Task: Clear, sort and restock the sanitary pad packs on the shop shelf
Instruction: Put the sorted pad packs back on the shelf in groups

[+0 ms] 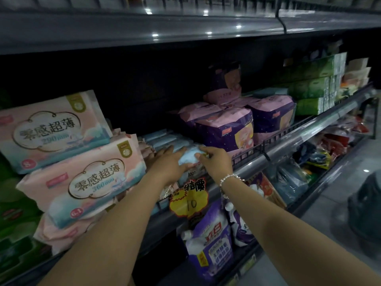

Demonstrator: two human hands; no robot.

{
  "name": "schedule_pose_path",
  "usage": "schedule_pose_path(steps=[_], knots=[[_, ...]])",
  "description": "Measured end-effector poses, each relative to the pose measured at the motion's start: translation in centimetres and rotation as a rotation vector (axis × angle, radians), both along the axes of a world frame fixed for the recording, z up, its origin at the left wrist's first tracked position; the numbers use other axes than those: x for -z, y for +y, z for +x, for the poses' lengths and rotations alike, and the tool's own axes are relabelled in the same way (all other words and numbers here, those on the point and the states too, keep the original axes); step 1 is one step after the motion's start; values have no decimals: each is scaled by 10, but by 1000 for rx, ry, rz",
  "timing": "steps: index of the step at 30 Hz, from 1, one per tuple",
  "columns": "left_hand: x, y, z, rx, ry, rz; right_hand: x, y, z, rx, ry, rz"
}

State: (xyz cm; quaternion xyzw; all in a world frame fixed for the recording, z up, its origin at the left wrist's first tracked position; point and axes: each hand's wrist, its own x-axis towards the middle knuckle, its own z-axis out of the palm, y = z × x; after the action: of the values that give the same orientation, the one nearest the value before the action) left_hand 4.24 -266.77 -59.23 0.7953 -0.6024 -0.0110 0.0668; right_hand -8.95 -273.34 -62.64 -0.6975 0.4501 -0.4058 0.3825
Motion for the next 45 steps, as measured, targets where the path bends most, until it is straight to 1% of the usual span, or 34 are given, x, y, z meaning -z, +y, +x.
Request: schedule_pose_path(steps=[1,3,6,7,9,14,18,21,27,34,38,41,45], knots=[[0,-2,1,-2,-50,40,-1,-1,-1,-16,10,0],[-3,-4,1,-12,-92,108,-3,-2,-3,-50,38,-1],[-8,-4,-3,-16,-82,133,-7,5,-7,-85,121,-5],[-9,-1,-6,-5,-65,98,-8,9,-10,-85,125,1],[-11,8,-15,35,-7,-37,-8,21,-16,-73,92,9],[-10,62,-41,116,126,-312,-7,71,-32,-18,-76,15],[2,131,-57,89,250,-499,2,138,-36,-86,-241,26],[25,192,-64,20,331,-551,23,193,-31,-148,-288,22],[81,302,-65,-215,535,-578,76,297,-31,-277,-229,85],[172,411,-58,-464,664,-571,163,394,-28,-382,-146,245],[224,460,-56,-612,717,-517,210,432,-27,-439,2,294],[262,493,-56,-704,777,-458,248,452,-28,-462,100,376],[307,524,-60,-814,852,-323,296,469,-32,-518,265,495]])
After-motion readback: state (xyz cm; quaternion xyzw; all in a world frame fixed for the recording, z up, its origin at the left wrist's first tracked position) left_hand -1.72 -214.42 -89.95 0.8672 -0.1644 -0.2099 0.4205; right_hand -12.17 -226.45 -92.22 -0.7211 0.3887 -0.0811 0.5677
